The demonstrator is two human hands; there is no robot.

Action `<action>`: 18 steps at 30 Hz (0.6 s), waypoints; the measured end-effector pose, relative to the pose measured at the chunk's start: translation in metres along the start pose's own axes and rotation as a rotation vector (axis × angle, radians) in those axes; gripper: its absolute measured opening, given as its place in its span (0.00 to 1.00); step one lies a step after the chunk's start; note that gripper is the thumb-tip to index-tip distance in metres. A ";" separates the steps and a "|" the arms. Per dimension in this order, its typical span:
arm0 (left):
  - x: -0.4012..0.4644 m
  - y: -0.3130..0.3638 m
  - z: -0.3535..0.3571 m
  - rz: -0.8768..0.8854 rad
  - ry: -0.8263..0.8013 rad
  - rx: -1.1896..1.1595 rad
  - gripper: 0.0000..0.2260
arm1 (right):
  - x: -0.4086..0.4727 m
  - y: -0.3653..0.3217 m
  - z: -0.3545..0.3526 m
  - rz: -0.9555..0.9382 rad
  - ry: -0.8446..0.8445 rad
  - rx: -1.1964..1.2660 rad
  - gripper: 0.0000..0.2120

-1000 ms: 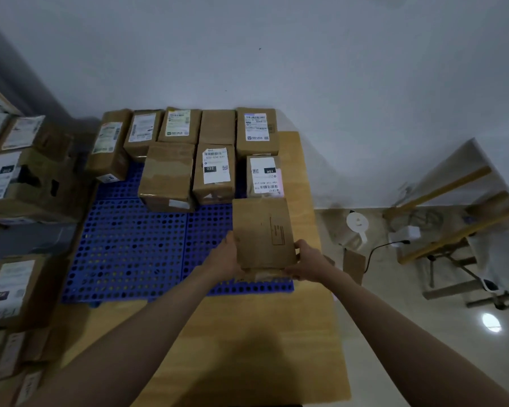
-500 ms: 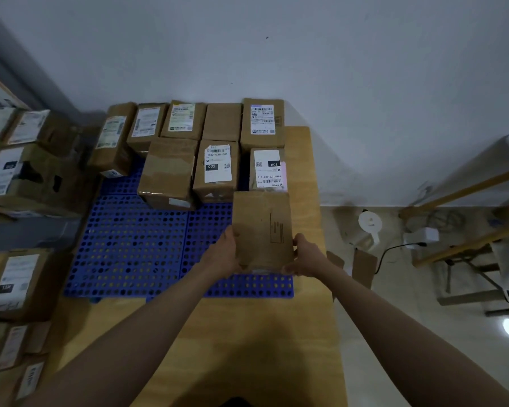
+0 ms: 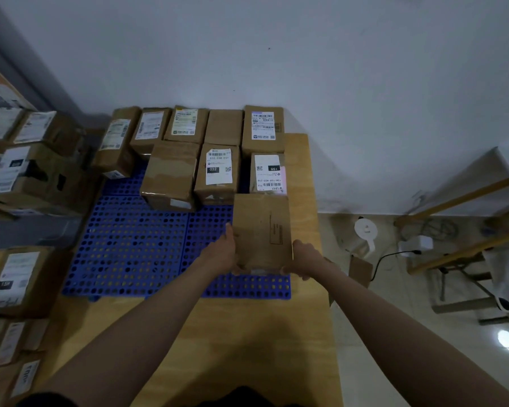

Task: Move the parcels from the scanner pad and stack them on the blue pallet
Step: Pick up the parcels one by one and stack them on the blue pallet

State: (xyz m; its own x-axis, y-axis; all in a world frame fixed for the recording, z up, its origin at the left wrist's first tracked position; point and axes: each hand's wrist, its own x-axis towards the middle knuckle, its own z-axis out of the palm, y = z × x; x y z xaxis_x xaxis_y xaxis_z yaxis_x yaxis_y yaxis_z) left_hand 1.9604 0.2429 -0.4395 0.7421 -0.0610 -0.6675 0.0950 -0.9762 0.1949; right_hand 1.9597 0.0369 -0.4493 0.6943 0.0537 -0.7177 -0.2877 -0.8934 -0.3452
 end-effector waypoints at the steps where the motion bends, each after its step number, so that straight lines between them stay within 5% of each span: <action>1: -0.001 0.001 -0.002 -0.002 -0.009 0.010 0.56 | -0.003 -0.002 -0.001 0.008 0.003 -0.018 0.29; 7: -0.016 -0.003 -0.013 0.010 0.004 0.071 0.52 | -0.027 -0.018 -0.013 0.003 0.086 -0.096 0.21; 13: -0.049 -0.034 -0.023 0.034 -0.004 0.092 0.37 | -0.051 -0.058 -0.015 -0.136 0.075 -0.224 0.06; 18: -0.082 -0.088 -0.029 -0.042 0.040 0.060 0.30 | -0.067 -0.117 0.004 -0.311 0.043 -0.414 0.15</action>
State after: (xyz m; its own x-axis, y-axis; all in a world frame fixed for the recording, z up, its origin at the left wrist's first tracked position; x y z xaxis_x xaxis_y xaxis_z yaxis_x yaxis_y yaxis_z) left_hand 1.9110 0.3400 -0.3812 0.7646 -0.0123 -0.6444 0.0880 -0.9885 0.1232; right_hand 1.9446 0.1398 -0.3629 0.7344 0.3342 -0.5907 0.2154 -0.9402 -0.2640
